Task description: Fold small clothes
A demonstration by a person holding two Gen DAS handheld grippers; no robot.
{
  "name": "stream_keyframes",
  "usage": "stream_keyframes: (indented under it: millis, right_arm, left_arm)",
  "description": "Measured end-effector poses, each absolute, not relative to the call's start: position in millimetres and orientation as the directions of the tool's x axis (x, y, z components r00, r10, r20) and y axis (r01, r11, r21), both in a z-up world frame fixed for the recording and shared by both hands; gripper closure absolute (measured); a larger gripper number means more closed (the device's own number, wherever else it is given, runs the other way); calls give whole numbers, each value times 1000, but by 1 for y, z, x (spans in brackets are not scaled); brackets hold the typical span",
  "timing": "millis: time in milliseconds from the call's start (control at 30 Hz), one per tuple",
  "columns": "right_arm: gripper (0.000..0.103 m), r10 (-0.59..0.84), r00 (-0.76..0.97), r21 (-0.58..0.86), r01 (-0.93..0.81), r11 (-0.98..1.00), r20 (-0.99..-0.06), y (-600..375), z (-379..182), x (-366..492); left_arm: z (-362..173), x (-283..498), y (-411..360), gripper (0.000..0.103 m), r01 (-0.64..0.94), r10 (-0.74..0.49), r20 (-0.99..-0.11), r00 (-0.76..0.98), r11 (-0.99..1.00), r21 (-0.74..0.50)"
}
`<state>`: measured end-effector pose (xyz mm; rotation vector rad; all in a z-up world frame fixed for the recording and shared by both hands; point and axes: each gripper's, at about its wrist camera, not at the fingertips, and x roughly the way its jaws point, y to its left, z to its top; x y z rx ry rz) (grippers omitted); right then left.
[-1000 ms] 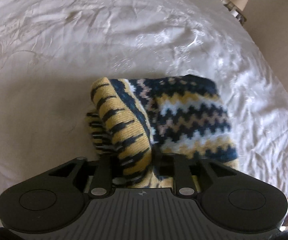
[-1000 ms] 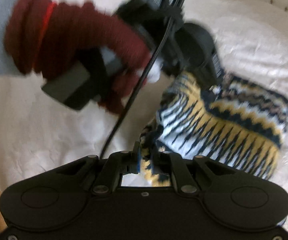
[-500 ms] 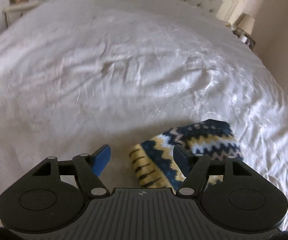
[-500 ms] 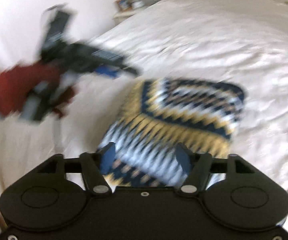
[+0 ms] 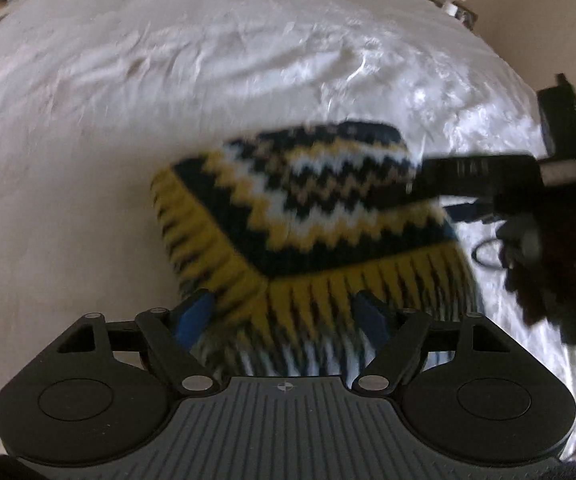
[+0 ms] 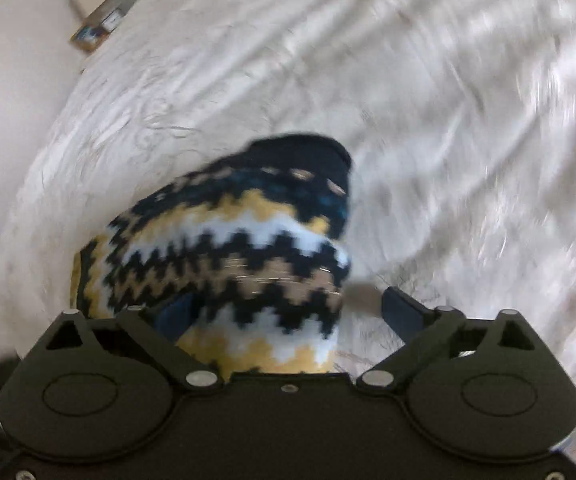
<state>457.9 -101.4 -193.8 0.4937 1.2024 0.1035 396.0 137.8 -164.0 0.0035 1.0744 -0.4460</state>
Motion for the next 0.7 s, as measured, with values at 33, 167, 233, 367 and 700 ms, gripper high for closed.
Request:
stream_keyframes:
  millis: [33,167,233,367,700]
  right_arm:
    - [2,352,358,439,196,877,-865,-106,-200,458]
    - [2,335,351,429,238,871,-875,-120,-198,455]
    - [2,297,381,397,217,892,-875,-124,-185,453]
    - [1,337,488,472,184,862,-805,-140,-160,454]
    - [37,392,443,518,207,830,-806,-156,-178,505]
  left_arm:
    - [-167,393,141,24,343,-341,-859,382,915,-210]
    - [-194,386,160,22,271,-319,-908,272,931,-246]
    - [-201,383,164,20,273,-306,-920,243,932,-238]
    - [-174,376,166,20,270,-267,-901,341,946,-178]
    - [-118,372,93,20,443,-408,-795,450,874,-197]
